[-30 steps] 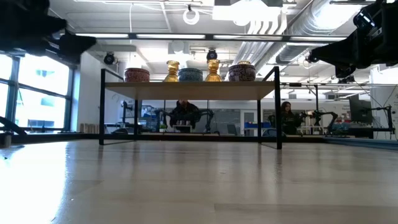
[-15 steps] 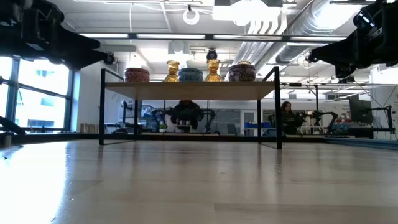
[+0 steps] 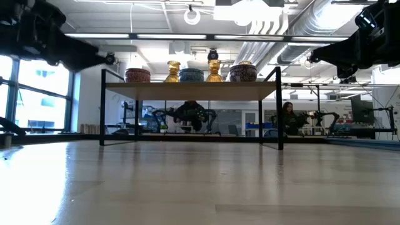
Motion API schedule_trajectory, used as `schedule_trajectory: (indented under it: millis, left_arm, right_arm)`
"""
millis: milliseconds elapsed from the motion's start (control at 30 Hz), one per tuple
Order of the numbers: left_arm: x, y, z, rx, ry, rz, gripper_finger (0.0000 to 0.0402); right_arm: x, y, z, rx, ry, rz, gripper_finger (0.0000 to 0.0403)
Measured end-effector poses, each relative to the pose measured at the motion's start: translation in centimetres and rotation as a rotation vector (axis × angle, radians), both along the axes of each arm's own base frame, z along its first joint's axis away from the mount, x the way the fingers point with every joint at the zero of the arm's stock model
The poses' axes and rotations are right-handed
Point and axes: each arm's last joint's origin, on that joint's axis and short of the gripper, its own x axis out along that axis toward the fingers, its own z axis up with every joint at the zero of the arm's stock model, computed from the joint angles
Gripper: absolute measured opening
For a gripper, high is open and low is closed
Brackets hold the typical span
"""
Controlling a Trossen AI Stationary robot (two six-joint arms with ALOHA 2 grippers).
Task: Pick & Place candle stick holders
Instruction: Return to Home Position
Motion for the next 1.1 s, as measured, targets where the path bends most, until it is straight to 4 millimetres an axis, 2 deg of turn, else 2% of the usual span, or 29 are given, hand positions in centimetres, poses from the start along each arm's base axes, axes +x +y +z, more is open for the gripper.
schedule_trajectory:
  millis: [167, 800, 967, 1100]
  left_arm:
    - [0.0, 0.0, -0.9, 0.008, 0.088, -0.005, 0.0321]
    - [0.1, 0.0, -0.8, 0.007, 0.071, -0.013, 0.0321]
    - [0.1, 0.0, 0.0, -0.168, -0.067, -0.023, 0.0321]
    - [0.1, 0.0, 0.1, -0.205, -0.082, -0.026, 0.0321]
  right_arm:
    - [0.0, 0.0, 0.0, 0.0, 0.0, 0.0, 0.0006]
    - [0.0, 0.0, 0.0, 0.0, 0.0, 0.0, 0.0012]
    - [0.0, 0.0, 0.0, 0.0, 0.0, 0.0, 0.0012]
    - [0.0, 0.0, 0.0, 0.0, 0.0, 0.0, 0.0012]
